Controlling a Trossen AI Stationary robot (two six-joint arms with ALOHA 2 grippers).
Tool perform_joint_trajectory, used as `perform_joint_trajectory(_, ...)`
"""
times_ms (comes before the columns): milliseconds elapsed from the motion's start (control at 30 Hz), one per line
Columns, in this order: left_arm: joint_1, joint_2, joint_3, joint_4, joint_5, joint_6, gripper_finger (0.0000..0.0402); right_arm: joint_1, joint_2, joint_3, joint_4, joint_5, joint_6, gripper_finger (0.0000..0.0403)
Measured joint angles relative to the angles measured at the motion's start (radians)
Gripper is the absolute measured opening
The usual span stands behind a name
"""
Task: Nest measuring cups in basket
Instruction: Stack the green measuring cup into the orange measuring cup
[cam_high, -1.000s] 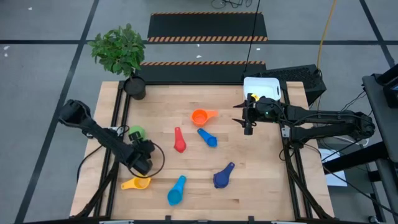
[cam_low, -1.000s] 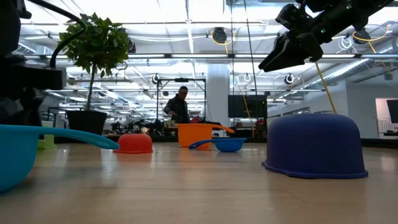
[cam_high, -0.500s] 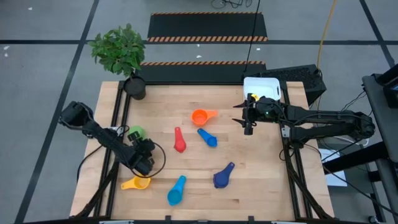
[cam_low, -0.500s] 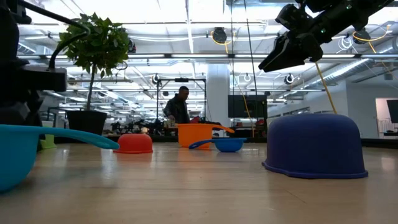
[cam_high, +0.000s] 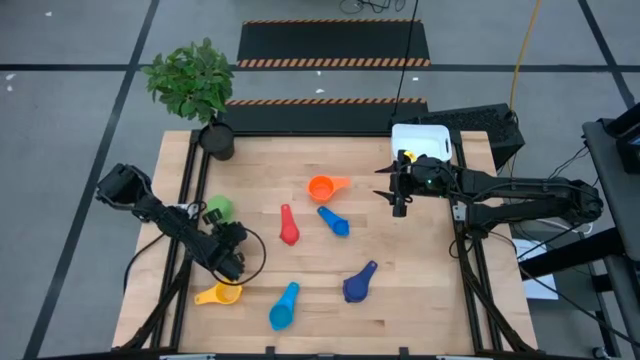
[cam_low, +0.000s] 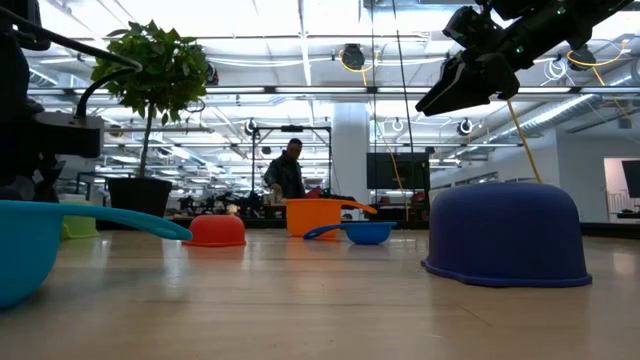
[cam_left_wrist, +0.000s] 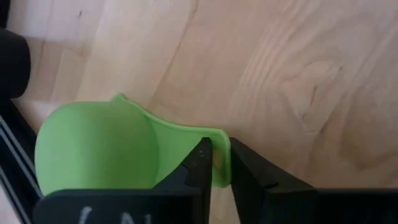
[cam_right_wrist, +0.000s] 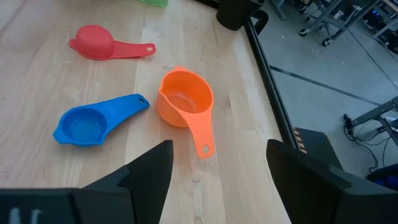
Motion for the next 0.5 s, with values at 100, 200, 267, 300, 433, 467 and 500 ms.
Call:
perform_joint_trajectory(100, 0.000, 0.000, 0.000, -0.020, -0.009, 0.000, 0.0016, 0.000, 0.000, 0.000, 0.000, 0.000, 0.000, 0.0254)
perform_joint_trajectory(200, 0.000, -0.001, 0.003, -0.029, -0.016, -0.003, 0.0009, 0.000, 0.000, 0.000, 0.000, 0.000, 0.000, 0.0254)
perform_joint_trajectory(267, 0.000, 0.000, 0.011, -0.038, -0.014, -0.002, 0.0009, 0.000, 0.000, 0.000, 0.002, 0.000, 0.000, 0.0254)
perform_joint_trajectory(300, 0.000, 0.000, 0.020, -0.042, -0.009, 0.002, 0.0008, 0.000, 0.000, 0.000, 0.006, 0.000, 0.000, 0.0254)
perform_joint_trajectory(433, -0.001, -0.003, 0.090, -0.110, -0.002, 0.014, 0.0006, 0.000, 0.000, 0.000, 0.019, -0.001, 0.005, 0.0254)
perform_joint_trajectory(467, -0.001, -0.003, 0.113, -0.136, -0.010, 0.016, 0.0006, 0.000, 0.000, 0.000, 0.022, -0.004, 0.006, 0.0254)
perform_joint_trajectory(500, -0.001, -0.003, 0.136, -0.160, -0.022, 0.018, 0.0006, 0.000, 0.000, 0.000, 0.026, -0.004, 0.008, 0.0254)
